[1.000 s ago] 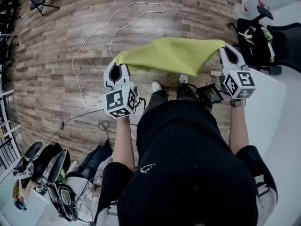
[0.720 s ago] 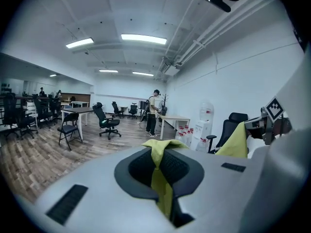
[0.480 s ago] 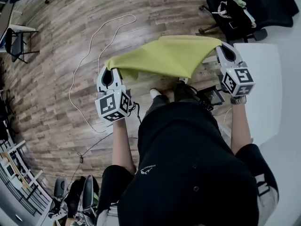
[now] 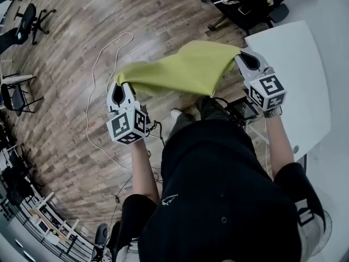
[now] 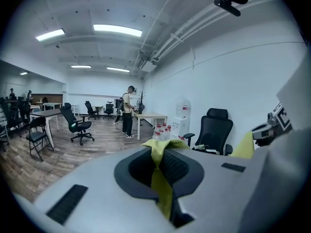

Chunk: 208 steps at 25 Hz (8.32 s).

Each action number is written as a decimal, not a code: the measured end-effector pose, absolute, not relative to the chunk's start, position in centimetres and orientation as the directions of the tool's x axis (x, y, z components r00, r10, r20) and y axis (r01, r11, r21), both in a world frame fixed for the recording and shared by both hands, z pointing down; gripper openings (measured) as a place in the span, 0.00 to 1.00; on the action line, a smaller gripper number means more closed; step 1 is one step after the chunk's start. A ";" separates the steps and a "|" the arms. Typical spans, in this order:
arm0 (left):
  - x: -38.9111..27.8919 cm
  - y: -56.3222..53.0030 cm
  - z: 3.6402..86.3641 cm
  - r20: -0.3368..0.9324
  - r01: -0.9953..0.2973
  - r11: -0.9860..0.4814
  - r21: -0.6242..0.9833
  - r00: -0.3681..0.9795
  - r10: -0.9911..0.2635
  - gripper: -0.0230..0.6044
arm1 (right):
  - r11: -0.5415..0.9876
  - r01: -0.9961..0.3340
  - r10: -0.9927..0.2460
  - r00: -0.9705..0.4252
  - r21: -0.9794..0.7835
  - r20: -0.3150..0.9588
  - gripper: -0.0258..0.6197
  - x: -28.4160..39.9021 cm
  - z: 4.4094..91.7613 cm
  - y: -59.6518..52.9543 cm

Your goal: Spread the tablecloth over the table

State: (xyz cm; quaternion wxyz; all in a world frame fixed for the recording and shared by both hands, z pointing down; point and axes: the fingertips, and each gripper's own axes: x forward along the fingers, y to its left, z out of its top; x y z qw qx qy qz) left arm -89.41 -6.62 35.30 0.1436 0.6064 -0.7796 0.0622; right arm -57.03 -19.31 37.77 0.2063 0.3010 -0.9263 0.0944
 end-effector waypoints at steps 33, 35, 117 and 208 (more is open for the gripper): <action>-73.9 -28.2 36.1 0.322 -0.997 -0.047 0.068 0.066 -0.944 0.05 | 0.537 -0.843 -0.784 -0.493 0.014 0.377 0.05 -35.2 36.1 -41.4; -72.0 -28.5 36.4 0.340 -0.996 -0.057 0.065 0.076 -0.937 0.05 | 0.525 -0.851 -0.787 -0.483 0.005 0.384 0.05 -33.2 36.6 -41.8; -37.6 -29.8 37.8 0.451 -0.930 -0.366 0.035 0.342 -0.824 0.05 | 0.355 -0.815 -0.892 -0.148 0.457 0.427 0.05 11.1 30.0 -61.2; -32.9 -38.8 32.8 0.354 -0.914 -0.390 0.113 0.404 -0.844 0.05 | 0.371 -0.802 -0.832 -0.063 0.467 0.552 0.05 16.5 39.5 -69.0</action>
